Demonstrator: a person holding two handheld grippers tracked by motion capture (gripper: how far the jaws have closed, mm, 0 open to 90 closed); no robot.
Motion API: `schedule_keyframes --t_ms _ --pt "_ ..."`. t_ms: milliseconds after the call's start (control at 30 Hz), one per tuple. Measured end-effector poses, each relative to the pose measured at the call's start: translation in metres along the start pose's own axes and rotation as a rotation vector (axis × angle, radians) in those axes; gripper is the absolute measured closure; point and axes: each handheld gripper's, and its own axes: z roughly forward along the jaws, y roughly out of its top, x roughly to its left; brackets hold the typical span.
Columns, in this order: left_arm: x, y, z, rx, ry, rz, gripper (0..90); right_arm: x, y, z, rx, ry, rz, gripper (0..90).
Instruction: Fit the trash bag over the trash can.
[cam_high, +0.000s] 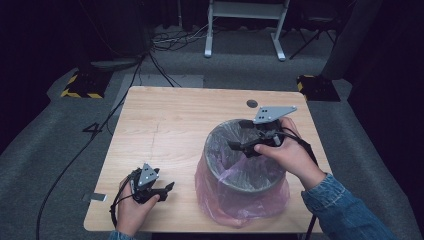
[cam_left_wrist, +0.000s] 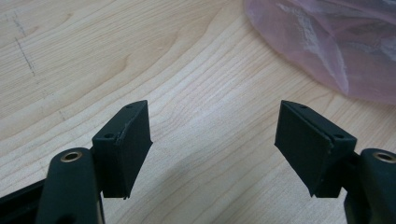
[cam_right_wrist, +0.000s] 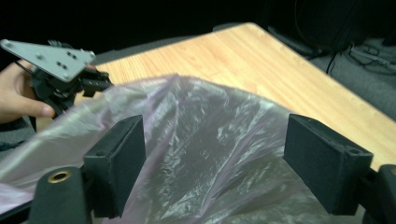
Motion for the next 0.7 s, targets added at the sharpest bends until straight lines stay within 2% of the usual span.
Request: schedule_keyframes --t_ms 467,567,700 --pt "-0.001 0.0 0.001 0.006 -0.003 0.015 26.8 -0.006 -0.015 0.042 0.127 -0.004 -0.003 18.5" --pt "-0.003 0.0 0.002 0.005 -0.007 0.008 26.8 -0.007 -0.019 0.049 0.18 -0.003 -0.02 19.2" --pt "-0.003 0.0 0.003 0.008 -0.008 0.013 26.8 -0.008 -0.025 0.058 0.223 0.004 0.008 18.6"
